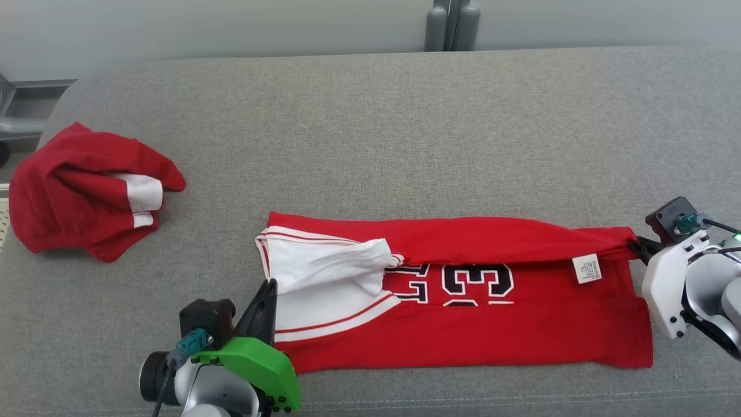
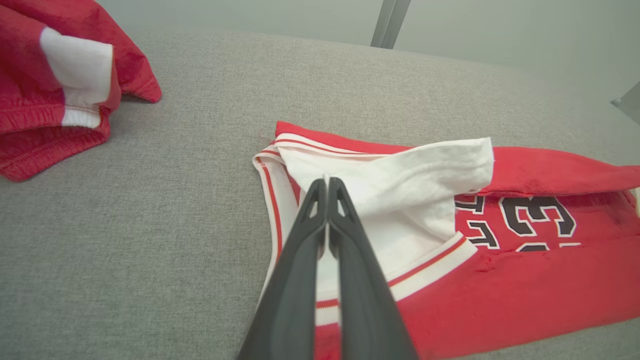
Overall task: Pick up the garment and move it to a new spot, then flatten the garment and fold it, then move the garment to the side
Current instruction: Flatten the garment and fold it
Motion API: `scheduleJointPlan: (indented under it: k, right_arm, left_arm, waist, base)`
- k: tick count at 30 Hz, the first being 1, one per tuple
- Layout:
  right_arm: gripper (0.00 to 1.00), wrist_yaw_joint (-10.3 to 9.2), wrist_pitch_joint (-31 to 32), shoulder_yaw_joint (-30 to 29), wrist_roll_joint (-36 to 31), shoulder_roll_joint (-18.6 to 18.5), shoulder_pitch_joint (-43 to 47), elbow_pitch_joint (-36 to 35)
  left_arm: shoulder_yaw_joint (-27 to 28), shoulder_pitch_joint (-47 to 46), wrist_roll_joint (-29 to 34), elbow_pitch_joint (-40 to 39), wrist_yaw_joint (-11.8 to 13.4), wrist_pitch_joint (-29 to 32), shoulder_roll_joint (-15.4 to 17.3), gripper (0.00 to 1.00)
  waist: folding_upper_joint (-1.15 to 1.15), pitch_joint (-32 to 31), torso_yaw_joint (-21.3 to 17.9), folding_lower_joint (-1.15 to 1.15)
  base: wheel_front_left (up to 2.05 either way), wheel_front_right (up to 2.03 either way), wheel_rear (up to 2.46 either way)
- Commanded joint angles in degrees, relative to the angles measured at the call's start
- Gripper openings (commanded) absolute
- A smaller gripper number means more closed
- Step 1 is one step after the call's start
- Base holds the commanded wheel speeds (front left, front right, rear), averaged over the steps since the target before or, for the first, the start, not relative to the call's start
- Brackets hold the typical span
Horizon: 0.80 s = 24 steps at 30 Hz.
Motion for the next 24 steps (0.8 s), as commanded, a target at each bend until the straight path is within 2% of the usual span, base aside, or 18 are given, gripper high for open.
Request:
scheduleJointPlan:
  k: [1, 10, 18, 19, 20, 21, 22, 23, 24]
  right_arm:
    - [0.0, -0.1, -0.5, 1.4, 0.5, -1.0, -0.8, 1.0]
    - [0.0, -0.1, -1.6, 4.4, 3.0, -1.7, -1.4, 2.7]
    - [0.0, -0.1, -1.5, 5.8, 6.7, -1.1, 0.1, 3.8]
    - [0.05, -0.1, -1.4, 5.9, 6.8, -1.1, 0.3, 3.9]
    - [0.48, -0.1, -1.6, 5.8, 7.0, -1.1, 0.6, 4.0]
    - [1.0, -0.1, -2.0, 5.4, 7.4, -1.0, 0.7, 4.3]
    - [1.0, -0.1, -2.1, 5.0, 7.5, -0.9, 0.9, 4.6]
    - [1.0, -0.1, -2.2, 4.6, 7.8, -0.7, 1.0, 4.9]
    - [1.0, -0.09, -2.7, 4.3, 8.1, -0.4, 1.1, 4.8]
  left_arm:
    - [0.1, 2.2, -0.7, -0.3, 0.6, 0.7, 0.7, 0.0]
    - [-0.1, 5.8, -1.2, -0.3, 1.7, 1.3, 1.5, 0.0]
    - [-1.3, 6.6, -1.2, 2.3, 1.1, 1.6, 1.6, 0.0]
    - [-1.6, 6.7, -1.3, 2.9, 1.0, 1.9, 1.7, 0.0]
    - [-1.6, 6.8, -1.3, 3.3, 1.0, 1.9, 1.6, 0.0]
    - [-1.9, 6.8, -1.2, 3.7, 0.9, 1.9, 1.7, 0.0]
    - [-2.1, 6.9, -1.0, 4.3, 0.9, 2.3, 1.8, 0.0]
    - [-2.2, 6.9, -1.1, 4.7, 0.9, 2.3, 1.7, 0.14]
    - [-2.5, 6.9, -0.8, 5.3, 1.0, 2.3, 1.8, 0.44]
  waist:
    - [0.0, -0.2, 0.5, 0.0]
    - [0.0, -1.0, 1.6, 0.0]
    - [0.0, -1.5, 1.4, 0.0]
    - [0.0, -1.6, 1.3, 0.0]
    - [0.0, -1.6, 1.1, 0.0]
    - [0.0, -1.7, 1.0, 0.0]
    - [0.0, -1.7, 0.9, 0.0]
    - [0.0, -1.8, 0.8, 0.0]
    - [0.0, -1.9, 0.7, 0.0]
  base:
    - [0.0, 0.0, 0.0]
    - [0.0, 0.0, 0.0]
    - [0.0, 0.0, 0.0]
    - [0.0, 0.0, 0.0]
    - [0.0, 0.0, 0.0]
    - [0.0, 0.0, 0.0]
    - [0.0, 0.0, 0.0]
    - [0.0, 0.0, 0.0]
    - [0.0, 0.0, 0.0]
